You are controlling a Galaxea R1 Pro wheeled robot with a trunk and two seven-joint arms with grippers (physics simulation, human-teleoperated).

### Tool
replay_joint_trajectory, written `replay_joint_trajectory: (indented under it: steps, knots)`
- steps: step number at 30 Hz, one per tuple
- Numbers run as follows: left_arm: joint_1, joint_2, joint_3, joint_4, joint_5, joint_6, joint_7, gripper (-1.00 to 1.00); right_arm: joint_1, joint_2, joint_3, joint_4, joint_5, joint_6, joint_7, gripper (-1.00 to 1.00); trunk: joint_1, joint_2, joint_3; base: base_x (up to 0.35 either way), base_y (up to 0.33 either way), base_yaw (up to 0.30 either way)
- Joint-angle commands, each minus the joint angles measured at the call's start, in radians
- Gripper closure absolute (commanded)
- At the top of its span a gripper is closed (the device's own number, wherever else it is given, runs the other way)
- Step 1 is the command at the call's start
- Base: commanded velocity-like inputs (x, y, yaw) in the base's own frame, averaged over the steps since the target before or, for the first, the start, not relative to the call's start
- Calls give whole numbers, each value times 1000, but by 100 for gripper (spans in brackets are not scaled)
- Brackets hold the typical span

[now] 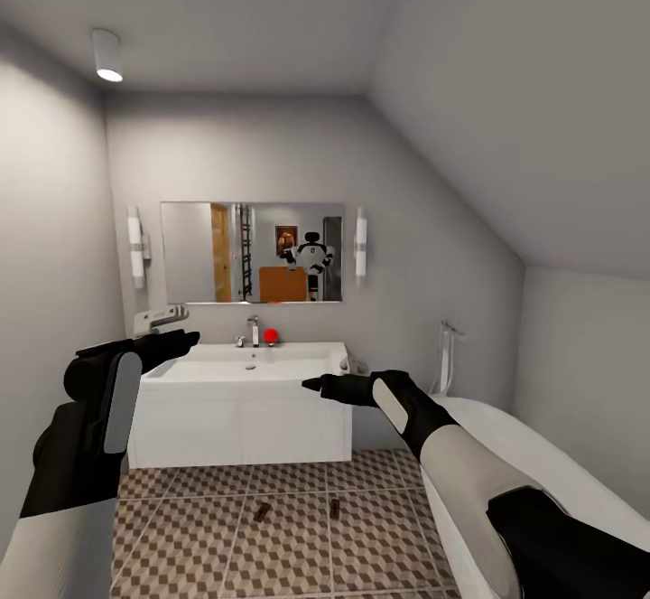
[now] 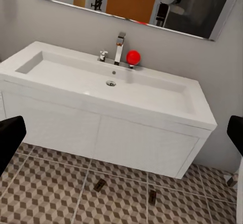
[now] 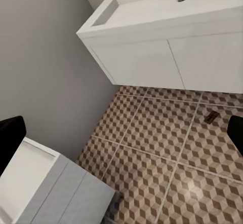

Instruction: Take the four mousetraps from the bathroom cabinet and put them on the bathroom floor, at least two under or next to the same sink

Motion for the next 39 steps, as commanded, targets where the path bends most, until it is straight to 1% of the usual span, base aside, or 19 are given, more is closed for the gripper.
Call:
replay_joint_trajectory:
  steps: [1,8,39]
  knots:
    - [0,0,0,-1,11,4,9,-100,-1,0,1,0,0,3,1,-100,-4,7,3,0,0,0]
    - [-1,0,0,0,11,4,9,-100,-1,0,1,0,0,3,1,-100,-30,56,25,0,0,0]
    - [0,-1,0,0,11,4,9,-100,0,0,1,0,0,3,1,-100,-30,56,25,0,0,0]
